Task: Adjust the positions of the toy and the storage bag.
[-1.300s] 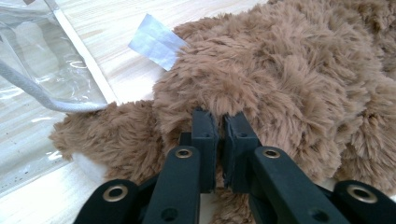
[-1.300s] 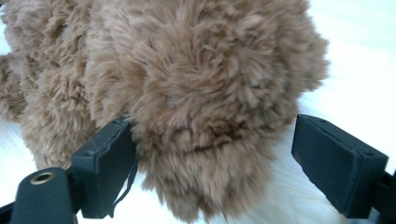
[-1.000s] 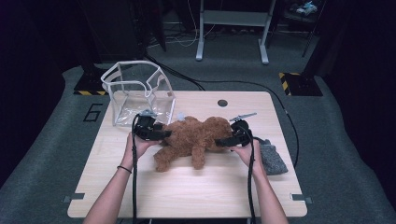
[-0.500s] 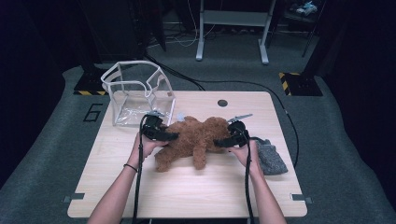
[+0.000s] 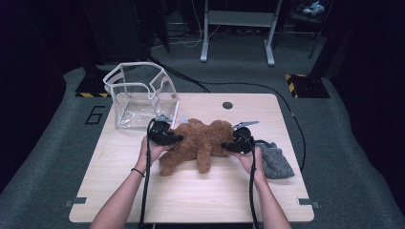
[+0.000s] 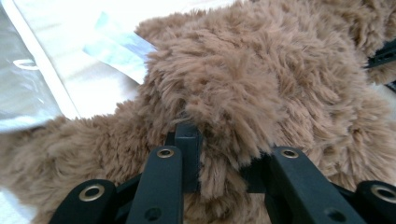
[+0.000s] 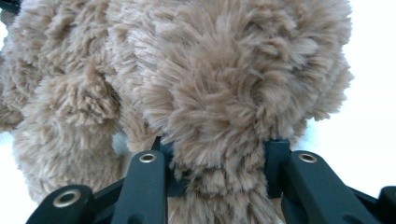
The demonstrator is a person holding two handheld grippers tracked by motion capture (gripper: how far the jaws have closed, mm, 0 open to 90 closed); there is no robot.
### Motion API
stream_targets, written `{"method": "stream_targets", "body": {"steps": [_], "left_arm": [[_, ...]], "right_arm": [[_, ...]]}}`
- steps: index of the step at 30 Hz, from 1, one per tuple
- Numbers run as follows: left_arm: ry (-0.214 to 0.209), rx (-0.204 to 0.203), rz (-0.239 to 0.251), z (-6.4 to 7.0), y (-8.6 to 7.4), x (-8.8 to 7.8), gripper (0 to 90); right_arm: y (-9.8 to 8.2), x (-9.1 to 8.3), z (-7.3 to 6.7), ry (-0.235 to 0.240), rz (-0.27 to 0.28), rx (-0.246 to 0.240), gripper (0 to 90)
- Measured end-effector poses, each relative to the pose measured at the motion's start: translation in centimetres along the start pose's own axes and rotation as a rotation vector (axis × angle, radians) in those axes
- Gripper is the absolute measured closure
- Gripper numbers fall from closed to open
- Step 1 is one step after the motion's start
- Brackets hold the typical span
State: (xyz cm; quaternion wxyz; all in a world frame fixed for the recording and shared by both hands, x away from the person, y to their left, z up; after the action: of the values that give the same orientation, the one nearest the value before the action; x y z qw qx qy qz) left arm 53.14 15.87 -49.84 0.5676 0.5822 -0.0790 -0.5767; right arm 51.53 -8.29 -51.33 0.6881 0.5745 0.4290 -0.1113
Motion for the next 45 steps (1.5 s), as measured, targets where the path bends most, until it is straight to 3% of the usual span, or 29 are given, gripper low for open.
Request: {"method": "stream_targets", "body": {"steps": [11,19,26,36,45], "left_arm": [[-0.014,0.034,0.053,1.4,0.7,-3.0,74.6],[-0.019,0.035,0.074,2.3,0.4,-5.8,74.6],[0.007,0.048,0.074,2.7,0.1,-8.5,74.6],[0.056,0.043,0.080,2.5,-0.5,-11.7,74.5],[0.099,0.027,0.053,1.8,-1.7,-14.1,74.5]], "right_arm": [[0.3,-2.4,-0.9,0.007,0.069,-0.014,65.0],[1.1,-4.3,-3.0,0.024,0.106,-0.046,64.9],[1.8,-5.3,-5.0,0.044,0.139,-0.076,65.0],[2.9,-5.4,-7.8,0.087,0.154,-0.118,65.0],[3.2,-4.4,-10.5,0.126,0.148,-0.150,65.0]]}}
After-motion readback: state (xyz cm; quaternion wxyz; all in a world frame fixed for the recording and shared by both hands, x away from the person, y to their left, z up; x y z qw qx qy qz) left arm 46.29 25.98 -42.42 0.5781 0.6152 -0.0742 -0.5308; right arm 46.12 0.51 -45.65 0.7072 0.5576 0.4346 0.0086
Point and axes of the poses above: each handheld gripper's, and its own axes: x roughly forward along the jaws, y roughly out of its top, z roughly to its right, the point moved 7 cm from there along x, roughly forward along the jaws, and after that the axes turned 12 degrees about -y, right-handed, at the moved point
